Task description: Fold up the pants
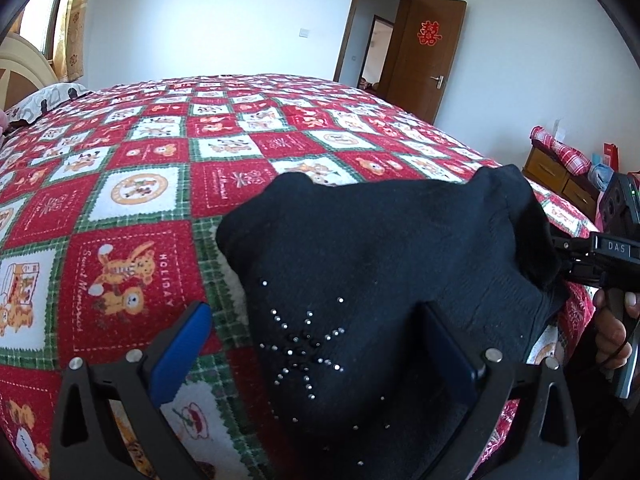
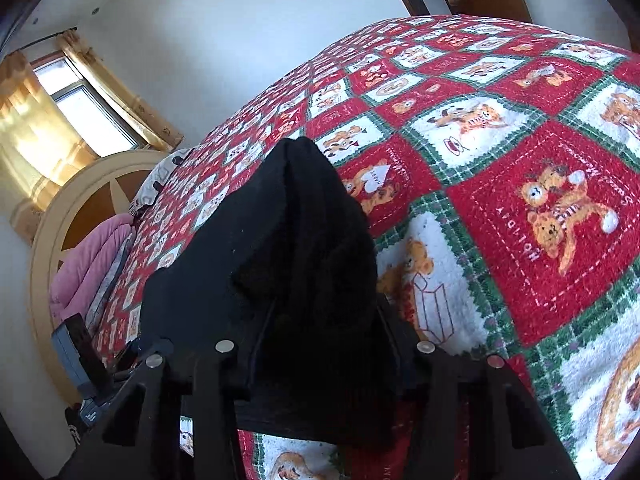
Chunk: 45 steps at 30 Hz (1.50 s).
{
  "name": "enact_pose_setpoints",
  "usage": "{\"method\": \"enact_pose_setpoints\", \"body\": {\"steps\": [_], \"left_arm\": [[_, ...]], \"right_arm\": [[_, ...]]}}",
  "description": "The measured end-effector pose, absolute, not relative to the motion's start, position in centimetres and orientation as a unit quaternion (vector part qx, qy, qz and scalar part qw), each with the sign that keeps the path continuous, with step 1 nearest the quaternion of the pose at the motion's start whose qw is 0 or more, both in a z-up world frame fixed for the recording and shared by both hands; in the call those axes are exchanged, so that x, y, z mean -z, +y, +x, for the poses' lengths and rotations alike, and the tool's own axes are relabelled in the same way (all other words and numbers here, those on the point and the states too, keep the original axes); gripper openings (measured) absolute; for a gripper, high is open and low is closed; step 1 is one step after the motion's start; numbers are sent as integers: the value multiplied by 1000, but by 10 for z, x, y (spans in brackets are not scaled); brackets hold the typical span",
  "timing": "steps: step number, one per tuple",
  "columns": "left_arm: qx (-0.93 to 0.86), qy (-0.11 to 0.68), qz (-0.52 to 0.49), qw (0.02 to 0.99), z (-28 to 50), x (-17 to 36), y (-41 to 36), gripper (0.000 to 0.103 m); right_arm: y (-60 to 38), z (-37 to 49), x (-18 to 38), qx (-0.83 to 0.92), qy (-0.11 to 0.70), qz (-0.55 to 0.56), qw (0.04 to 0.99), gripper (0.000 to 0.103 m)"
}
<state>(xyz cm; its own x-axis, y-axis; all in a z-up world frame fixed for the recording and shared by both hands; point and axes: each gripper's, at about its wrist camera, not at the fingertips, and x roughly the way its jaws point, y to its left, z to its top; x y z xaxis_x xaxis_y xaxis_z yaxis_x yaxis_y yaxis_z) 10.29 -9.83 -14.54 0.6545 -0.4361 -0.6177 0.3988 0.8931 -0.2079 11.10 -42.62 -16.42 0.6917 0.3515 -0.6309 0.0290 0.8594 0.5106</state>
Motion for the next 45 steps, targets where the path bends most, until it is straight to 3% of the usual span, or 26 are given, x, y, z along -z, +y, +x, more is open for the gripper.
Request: {"method": "enact_pose_setpoints", "body": {"steps": [8,19,22,23,24,30,34,40,41,45], "left_arm": [[233,347,-17,908,104,145,-96,102],[222,327,-3,919,101,151,-72,102],[220,325,3,920,100,151,-73,102],[222,324,2,920,100,152,-72,102],[224,323,2,919,100,152,-72,102],[221,313,1,924,94,148,-69,102],[194,285,-14,939,93,135,-59,102],[170,294,-21,940,128,120,-66,103],[163,300,-8,940,135,120,-71,103],[123,340,54,931,169,138,-85,103]], "right_arm": [[-425,107,158,-74,377,234,893,48],[-413,64,108,-22,292,150,944,48],[-383,77,121,-36,326,92,940,48],[-376,84,131,-11,349,60,935,38],[-377,89,140,0,371,57,927,37],[-418,92,154,-29,441,156,883,37],[-419,79,137,0,420,145,896,43],[-381,65,92,-2,315,71,946,46],[-374,68,93,-16,316,65,946,50],[-342,94,126,-43,373,8,927,50]]}}
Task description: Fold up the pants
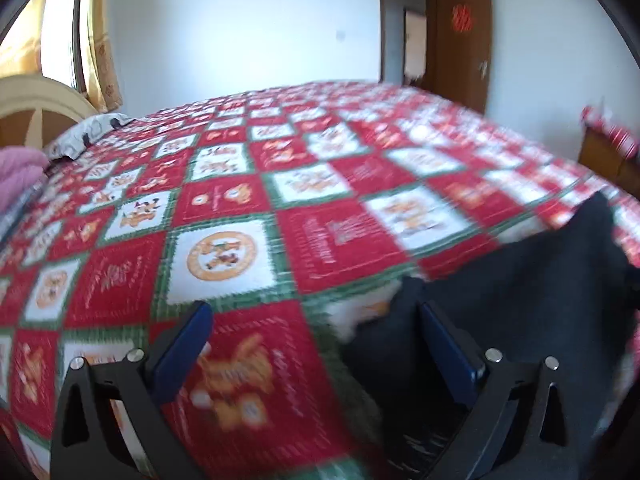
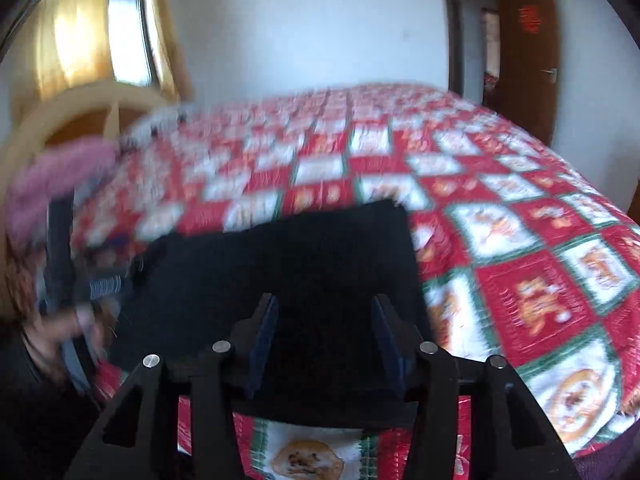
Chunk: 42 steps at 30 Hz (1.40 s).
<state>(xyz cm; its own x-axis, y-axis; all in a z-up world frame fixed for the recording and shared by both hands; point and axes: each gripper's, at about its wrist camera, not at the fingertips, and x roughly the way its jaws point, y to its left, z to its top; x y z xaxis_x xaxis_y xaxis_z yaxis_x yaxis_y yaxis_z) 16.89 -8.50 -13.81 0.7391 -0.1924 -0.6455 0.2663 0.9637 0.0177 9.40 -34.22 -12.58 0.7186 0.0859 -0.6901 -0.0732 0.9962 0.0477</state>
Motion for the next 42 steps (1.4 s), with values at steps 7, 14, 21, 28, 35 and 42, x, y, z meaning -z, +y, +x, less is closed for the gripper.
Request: {"method": "enact_pose_setpoints", "body": {"steps": [7,14,21,28,35,42], "left_arm": [[117,329,-18,937,150,129,-58,103],[123,338,-23,933,130,136,-62,103],[163,342,-100,920,113,137,-49,103],[206,347,-109,909,109,143,-70,98],[204,341,-92,913,109,147,-80,98],[195,343,-60,917,105,150,-86,101]], "right_arm": [[-321,77,129,6,356,-75,932,50],[-260,85,172,-57,431,-145,889,52],[-309,62,127,-90,367,-46,925,52],[-417,92,118,-26,347,158,924,52],[-431,106,150,-40,377,194,905,52],[-419,102,156,-78,388,188,899,52]]}}
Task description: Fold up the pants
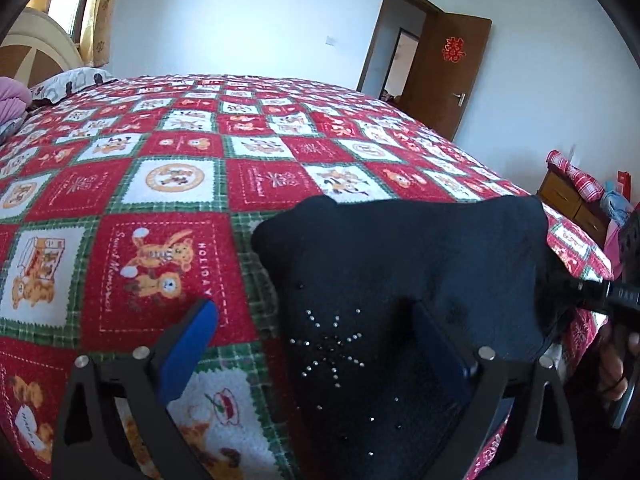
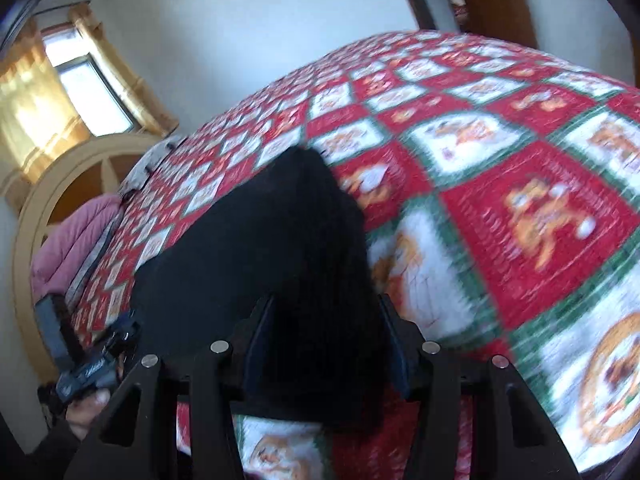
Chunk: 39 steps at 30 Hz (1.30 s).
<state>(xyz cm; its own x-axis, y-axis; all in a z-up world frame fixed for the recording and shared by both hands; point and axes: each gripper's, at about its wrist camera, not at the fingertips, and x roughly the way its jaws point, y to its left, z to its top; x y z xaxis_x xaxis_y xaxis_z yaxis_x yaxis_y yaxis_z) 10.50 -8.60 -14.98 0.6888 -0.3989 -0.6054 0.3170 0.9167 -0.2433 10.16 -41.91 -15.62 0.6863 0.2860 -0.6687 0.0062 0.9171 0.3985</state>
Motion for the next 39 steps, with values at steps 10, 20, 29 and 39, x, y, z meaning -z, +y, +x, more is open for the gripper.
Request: {"method": "enact_pose_setpoints", "body": {"steps": [10,20,29,39], "left_arm": [[203,341,-51,916,105,151,-88,100],[241,338,-55,908,101,147,-90,36],[266,338,-76,900,103,147,-84,14],[275,333,-89,897,100,138,-78,11]], "right_arm": [[-435,102,169,-86,379,257,885,43],[-426,96,161,-93,364,246,894,28],[-424,95,158,-89,361,230,899,26],[-426,93,155,-95,356,232,900,26]]}}
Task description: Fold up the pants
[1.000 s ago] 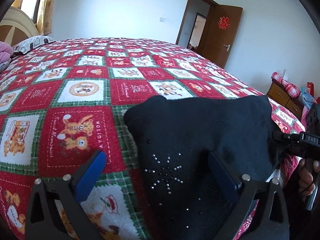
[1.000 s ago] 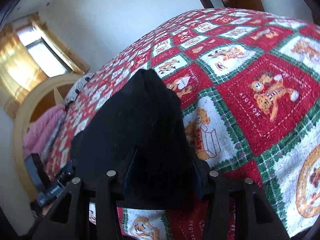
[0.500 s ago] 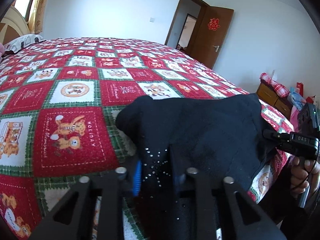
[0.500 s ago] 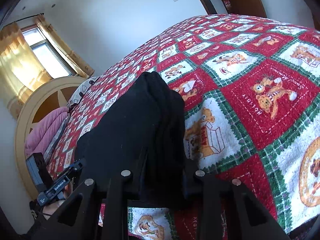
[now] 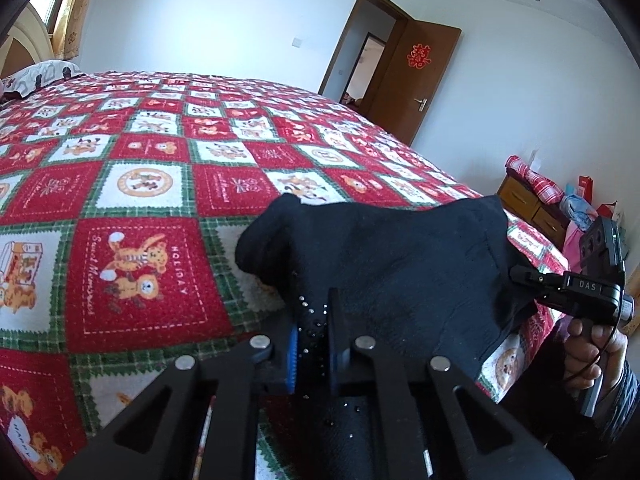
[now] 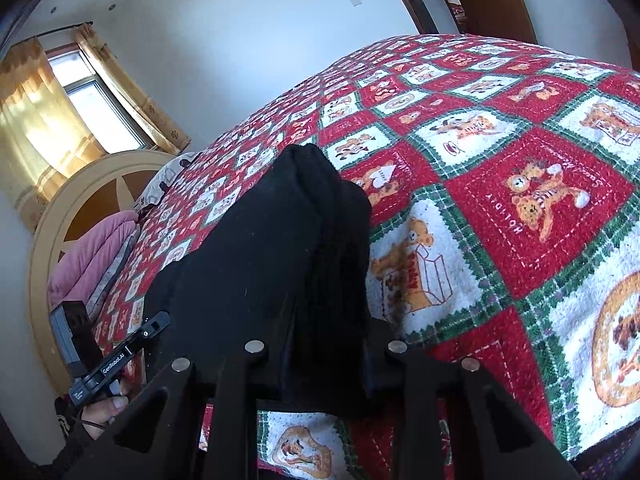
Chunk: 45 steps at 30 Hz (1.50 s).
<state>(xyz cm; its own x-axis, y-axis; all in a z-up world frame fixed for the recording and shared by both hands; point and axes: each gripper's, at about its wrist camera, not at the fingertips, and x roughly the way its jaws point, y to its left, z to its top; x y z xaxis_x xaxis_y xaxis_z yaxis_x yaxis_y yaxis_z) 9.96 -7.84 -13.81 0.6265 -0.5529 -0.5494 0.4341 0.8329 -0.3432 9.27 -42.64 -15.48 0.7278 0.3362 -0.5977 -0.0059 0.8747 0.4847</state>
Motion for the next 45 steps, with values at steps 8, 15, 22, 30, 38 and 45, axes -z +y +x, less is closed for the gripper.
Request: {"method": "enact_pose_setpoints", "body": {"steps": [8,15,22,30,38,45], "left_arm": [[280,329,-101,896,99,128,-72,11],[274,316,-120,900,100,115,-55,11],[241,303,-145,911,107,105,-17,11],[185,284,-146,929,116,91,38,11],[119,264,-138,947,130,78,91,11],[73,254,-122,957,134,74,129,11]], "right_arm": [[-422,92,140,-107,344,228,904,25],[-414,102,127,-125,343,233,901,25],[-373,125,109,-163,342,202,903,24],[-303,172,92,-219,344,162,898,24],[-227,221,83,-273,346,134,888,24],[-165,257,78,-305,349,114,879,24]]}}
